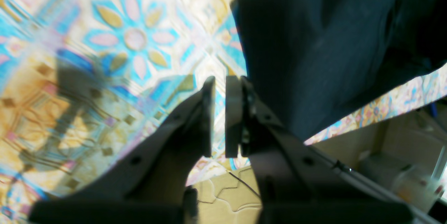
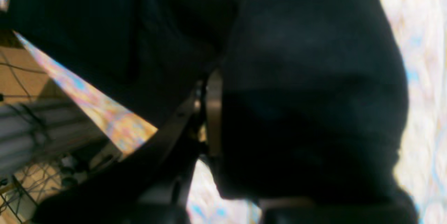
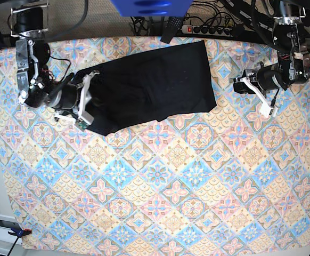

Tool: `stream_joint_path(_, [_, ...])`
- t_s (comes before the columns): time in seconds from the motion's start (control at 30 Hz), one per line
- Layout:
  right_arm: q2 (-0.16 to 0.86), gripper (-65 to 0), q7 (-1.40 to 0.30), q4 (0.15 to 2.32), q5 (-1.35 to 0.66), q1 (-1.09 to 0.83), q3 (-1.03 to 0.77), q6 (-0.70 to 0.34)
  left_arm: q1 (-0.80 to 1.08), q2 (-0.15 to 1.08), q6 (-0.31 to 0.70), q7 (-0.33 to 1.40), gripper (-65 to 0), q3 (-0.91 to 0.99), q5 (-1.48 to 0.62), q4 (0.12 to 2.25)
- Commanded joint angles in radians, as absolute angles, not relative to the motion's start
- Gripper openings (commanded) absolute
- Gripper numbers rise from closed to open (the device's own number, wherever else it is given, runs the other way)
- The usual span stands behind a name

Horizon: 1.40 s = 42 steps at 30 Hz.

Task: Fold the T-shirt properly
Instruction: 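Grasp the folded black shirt with both grippers and fold it over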

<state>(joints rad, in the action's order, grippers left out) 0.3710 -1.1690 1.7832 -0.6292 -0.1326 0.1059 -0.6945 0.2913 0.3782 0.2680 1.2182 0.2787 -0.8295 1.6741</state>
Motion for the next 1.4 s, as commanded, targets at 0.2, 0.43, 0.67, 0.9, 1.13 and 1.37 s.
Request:
stream_joint_path(0.2, [0.338,-64.6,-1.148,1.876,-0.650,-0.117,0.142,-0.698,0.297,0.387,0.266,1.035,-61.5,0.002,-0.710,1.583])
stream_joint_path(0.43, [0.329,-64.5,-1.145,1.922,-0.650,-0.071,0.245,-0.698,0.202,0.295,0.263,0.938,-61.5,-0.116,-0.631,1.414])
stream_joint_path(0.67, [0.291,-64.4,-1.144,1.931,-0.642,-0.015,0.334,-0.698,0.105,0.209,0.263,0.935,-61.5,-0.117,-0.561,1.339])
stream_joint_path(0.9, [0.232,-64.3,-1.141,1.883,-0.466,0.119,0.446,-0.698,0.090,0.191,0.263,0.941,-61.5,-0.117,-0.558,1.343])
stream_joint_path(1.13, [0.154,-58.1,-1.129,1.776,-0.435,0.156,0.578,-0.698,0.094,0.197,0.263,0.937,-61.5,-0.116,-0.562,1.343])
stream_joint_path(1.37, [0.154,-36.1,-1.129,1.845,-0.369,0.156,0.624,-0.698,0.094,0.199,0.263,0.935,-61.5,-0.114,-0.562,1.343])
